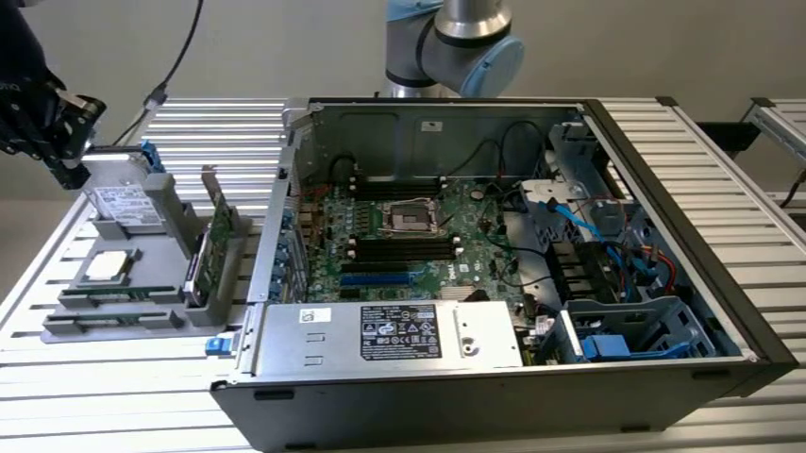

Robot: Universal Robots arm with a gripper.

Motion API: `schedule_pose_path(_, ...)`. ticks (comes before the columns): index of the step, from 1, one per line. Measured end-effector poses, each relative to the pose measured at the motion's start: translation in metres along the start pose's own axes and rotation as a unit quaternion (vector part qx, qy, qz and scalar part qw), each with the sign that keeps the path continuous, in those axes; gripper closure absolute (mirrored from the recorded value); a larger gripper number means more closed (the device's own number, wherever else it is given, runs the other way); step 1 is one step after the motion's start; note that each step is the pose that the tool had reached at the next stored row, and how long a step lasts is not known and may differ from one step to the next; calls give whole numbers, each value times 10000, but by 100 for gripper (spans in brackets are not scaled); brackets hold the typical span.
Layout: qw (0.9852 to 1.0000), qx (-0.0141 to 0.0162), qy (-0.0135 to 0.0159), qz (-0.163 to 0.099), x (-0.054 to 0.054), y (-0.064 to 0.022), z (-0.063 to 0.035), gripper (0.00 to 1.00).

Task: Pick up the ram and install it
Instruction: 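Reach for the ram, then pick up the ram and move it above insertion slot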

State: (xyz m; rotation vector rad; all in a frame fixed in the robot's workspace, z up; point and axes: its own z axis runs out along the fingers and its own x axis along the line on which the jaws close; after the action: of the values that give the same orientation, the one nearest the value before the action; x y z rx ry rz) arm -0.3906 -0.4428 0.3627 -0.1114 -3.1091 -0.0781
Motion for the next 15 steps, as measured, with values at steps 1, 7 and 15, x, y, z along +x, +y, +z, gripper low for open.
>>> schedule_pose_path(1,10000,-6,0,0,17,-32,-1,90)
schedule_pose_path(7,10000,-26,1,-2,81,-116,-2,90)
schedule_pose_path(15,10000,-26,1,-5,81,-116,-3,90)
